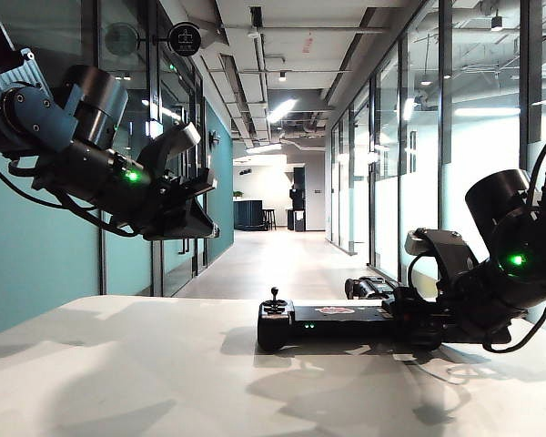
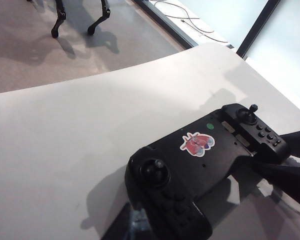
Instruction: Push the left joystick on the remote control sitting on the white table forward to make the robot dog walk in a straight line until it approaches the door.
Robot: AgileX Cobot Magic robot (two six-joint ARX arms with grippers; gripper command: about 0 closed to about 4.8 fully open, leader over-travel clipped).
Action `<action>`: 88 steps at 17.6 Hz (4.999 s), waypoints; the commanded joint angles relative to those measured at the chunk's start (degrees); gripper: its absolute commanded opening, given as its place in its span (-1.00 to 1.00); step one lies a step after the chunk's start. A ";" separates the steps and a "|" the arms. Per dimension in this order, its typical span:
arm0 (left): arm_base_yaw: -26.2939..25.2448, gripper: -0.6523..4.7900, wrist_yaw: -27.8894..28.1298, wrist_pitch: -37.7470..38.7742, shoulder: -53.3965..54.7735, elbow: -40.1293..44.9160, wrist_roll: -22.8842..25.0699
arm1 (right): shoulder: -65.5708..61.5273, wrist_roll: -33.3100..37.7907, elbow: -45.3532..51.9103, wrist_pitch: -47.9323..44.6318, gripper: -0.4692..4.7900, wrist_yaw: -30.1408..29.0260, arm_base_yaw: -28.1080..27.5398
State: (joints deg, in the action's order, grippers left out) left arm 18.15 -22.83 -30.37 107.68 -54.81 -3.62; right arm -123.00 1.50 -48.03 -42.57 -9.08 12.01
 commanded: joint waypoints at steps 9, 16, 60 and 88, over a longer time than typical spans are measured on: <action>0.02 -0.78 -0.48 -0.50 -0.20 -0.24 -0.11 | -0.02 -2.10 -0.07 -3.76 0.53 0.44 0.09; 0.02 -0.78 -0.57 -0.44 -0.20 -0.24 -1.33 | 0.00 -2.21 -0.07 -3.85 -0.02 0.39 0.11; 3.50 -0.78 -9.64 23.87 28.17 -38.82 6.82 | 0.00 6.01 0.04 -8.74 -0.16 19.52 5.14; 3.50 -0.78 -8.81 27.02 30.67 -42.99 7.67 | 0.00 5.99 0.04 -8.74 -0.16 19.52 5.11</action>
State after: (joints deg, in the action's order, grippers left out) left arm 21.74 -33.41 -3.60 138.41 -97.56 4.08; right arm -123.37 7.05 -47.72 -48.80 10.46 17.04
